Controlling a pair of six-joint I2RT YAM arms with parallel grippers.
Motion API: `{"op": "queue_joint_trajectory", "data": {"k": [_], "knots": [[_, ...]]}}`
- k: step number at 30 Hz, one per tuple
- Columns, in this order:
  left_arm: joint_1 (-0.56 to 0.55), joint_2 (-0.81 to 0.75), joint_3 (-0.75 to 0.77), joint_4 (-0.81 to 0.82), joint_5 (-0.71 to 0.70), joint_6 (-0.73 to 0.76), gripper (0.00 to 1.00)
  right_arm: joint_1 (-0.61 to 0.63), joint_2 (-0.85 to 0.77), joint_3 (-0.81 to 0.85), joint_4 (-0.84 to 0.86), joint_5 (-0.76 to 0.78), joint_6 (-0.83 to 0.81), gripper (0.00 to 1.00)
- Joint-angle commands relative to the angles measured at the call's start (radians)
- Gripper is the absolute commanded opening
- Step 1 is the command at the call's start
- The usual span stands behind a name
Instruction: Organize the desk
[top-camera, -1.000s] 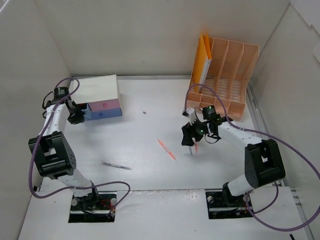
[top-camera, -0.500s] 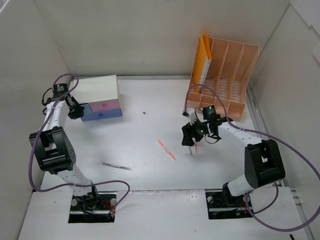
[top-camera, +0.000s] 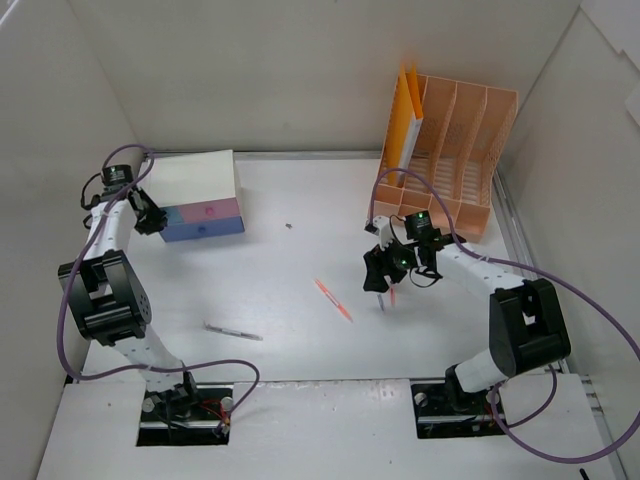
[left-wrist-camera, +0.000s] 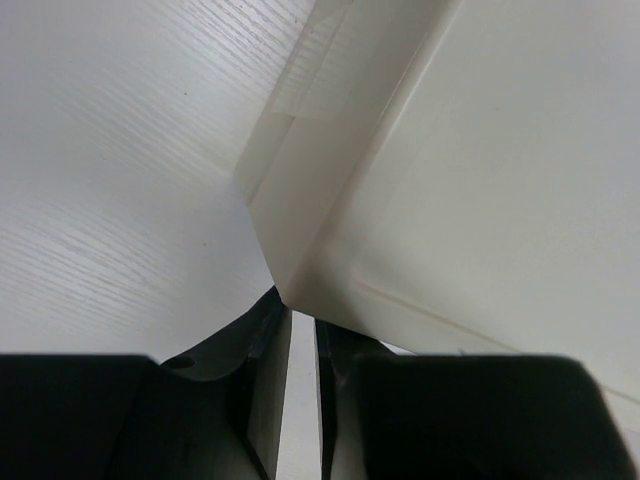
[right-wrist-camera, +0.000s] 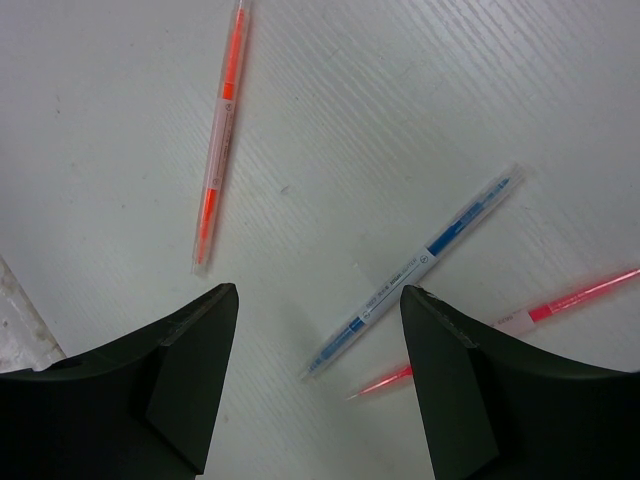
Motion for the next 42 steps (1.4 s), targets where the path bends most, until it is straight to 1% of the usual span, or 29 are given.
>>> {"op": "queue_joint_trajectory", "data": {"k": [1, 6, 8, 9, 10, 11, 12, 13, 16, 18, 19, 20, 21, 22, 23, 24, 25, 26, 27, 29, 30, 31, 32, 33, 34, 35, 37, 40, 42], "knots": [[0.01, -0.032, 0.011, 0.101, 0.05, -0.017, 0.12, -0.007, -0.014, 0.008, 0.043, -0.003, -0.01, 0.63], [0.01, -0.087, -0.021, 0.05, 0.122, 0.003, 0.13, -0.003, -0.019, 0.027, 0.037, -0.005, -0.039, 0.63], [0.01, -0.142, -0.114, 0.072, 0.169, 0.033, 0.18, 0.008, -0.014, 0.066, 0.016, 0.012, -0.066, 0.66], [0.01, -0.217, -0.157, 0.095, 0.184, 0.044, 0.24, 0.016, -0.011, 0.085, -0.005, 0.02, -0.094, 0.68], [0.01, -0.262, -0.249, 0.112, 0.209, 0.053, 0.38, 0.028, -0.005, 0.105, -0.016, 0.037, -0.106, 0.7], [0.01, -0.299, -0.295, 0.139, 0.22, 0.069, 0.49, 0.058, 0.01, 0.151, -0.024, 0.045, -0.119, 0.76], [0.01, -0.376, -0.335, 0.156, 0.243, 0.076, 0.58, 0.075, 0.019, 0.175, -0.032, 0.052, -0.137, 0.79], [0.01, -0.411, -0.407, 0.17, 0.279, 0.085, 0.71, 0.123, 0.039, 0.218, -0.033, 0.078, -0.143, 0.96], [0.01, -0.518, -0.515, 0.191, 0.333, 0.081, 0.8, 0.183, 0.082, 0.29, -0.029, 0.101, -0.162, 0.98], [0.01, -0.566, -0.564, 0.246, 0.361, 0.049, 0.8, 0.238, 0.142, 0.378, -0.023, 0.107, -0.146, 0.98], [0.01, -0.573, -0.611, 0.303, 0.405, 0.032, 0.8, 0.268, 0.192, 0.443, -0.023, 0.098, -0.134, 0.98], [0.01, -0.575, -0.637, 0.338, 0.424, 0.014, 0.8, 0.276, 0.222, 0.476, -0.021, 0.077, -0.108, 0.93], [0.01, -0.575, -0.691, 0.387, 0.444, -0.041, 0.79, 0.279, 0.249, 0.514, -0.026, 0.008, -0.091, 0.81], [0.01, -0.57, -0.719, 0.5, 0.483, -0.08, 0.78, 0.287, 0.31, 0.597, -0.027, -0.033, -0.079, 0.52], [0.01, -0.554, -0.74, 0.557, 0.487, -0.117, 0.76, 0.29, 0.341, 0.632, -0.032, -0.055, -0.021, 0.01], [0.001, -0.541, -0.763, 0.598, 0.484, -0.173, 0.72, 0.296, 0.361, 0.671, -0.032, -0.073, 0.008, 0.0], [0.001, -0.529, -0.768, 0.657, 0.458, -0.192, 0.69, 0.308, 0.397, 0.729, -0.038, -0.081, 0.019, 0.0], [-0.015, -0.497, -0.764, 0.678, 0.439, -0.203, 0.64, 0.316, 0.405, 0.748, -0.038, -0.074, 0.032, 0.0], [-0.015, -0.479, -0.748, 0.696, 0.418, -0.206, 0.52, 0.322, 0.408, 0.758, -0.038, -0.052, 0.033, 0.02], [-0.042, -0.413, -0.718, 0.737, 0.36, -0.209, 0.46, 0.332, 0.405, 0.763, -0.038, -0.037, 0.041, 0.19], [-0.042, -0.388, -0.683, 0.757, 0.35, -0.203, 0.38, 0.327, 0.402, 0.756, -0.038, -0.018, 0.042, 0.21], [-0.055, -0.357, -0.662, 0.786, 0.344, -0.194, 0.34, 0.327, 0.386, 0.728, -0.038, -0.012, 0.042, 0.26], [-0.055, -0.296, -0.636, 0.793, 0.344, -0.191, 0.3, 0.326, 0.373, 0.711, -0.038, -0.006, 0.036, 0.27], [-0.055, -0.265, -0.586, 0.787, 0.341, -0.189, 0.21, 0.319, 0.347, 0.672, -0.038, 0.003, 0.033, 0.28], [-0.055, -0.203, -0.561, 0.779, 0.338, -0.191, 0.2, 0.313, 0.336, 0.651, -0.036, 0.008, 0.032, 0.3], [-0.055, -0.17, -0.514, 0.774, 0.341, -0.188, 0.18, 0.309, 0.322, 0.63, -0.036, 0.015, 0.032, 0.3], [-0.055, -0.1, -0.48, 0.773, 0.338, -0.189, 0.18, 0.283, 0.287, 0.582, -0.035, 0.022, 0.041, 0.31], [-0.055, -0.038, -0.419, 0.759, 0.32, -0.192, 0.19, 0.247, 0.254, 0.532, -0.03, 0.025, 0.059, 0.31], [-0.064, -0.018, -0.379, 0.733, 0.301, -0.192, 0.22, 0.229, 0.236, 0.503, -0.03, 0.034, 0.064, 0.31]]}}
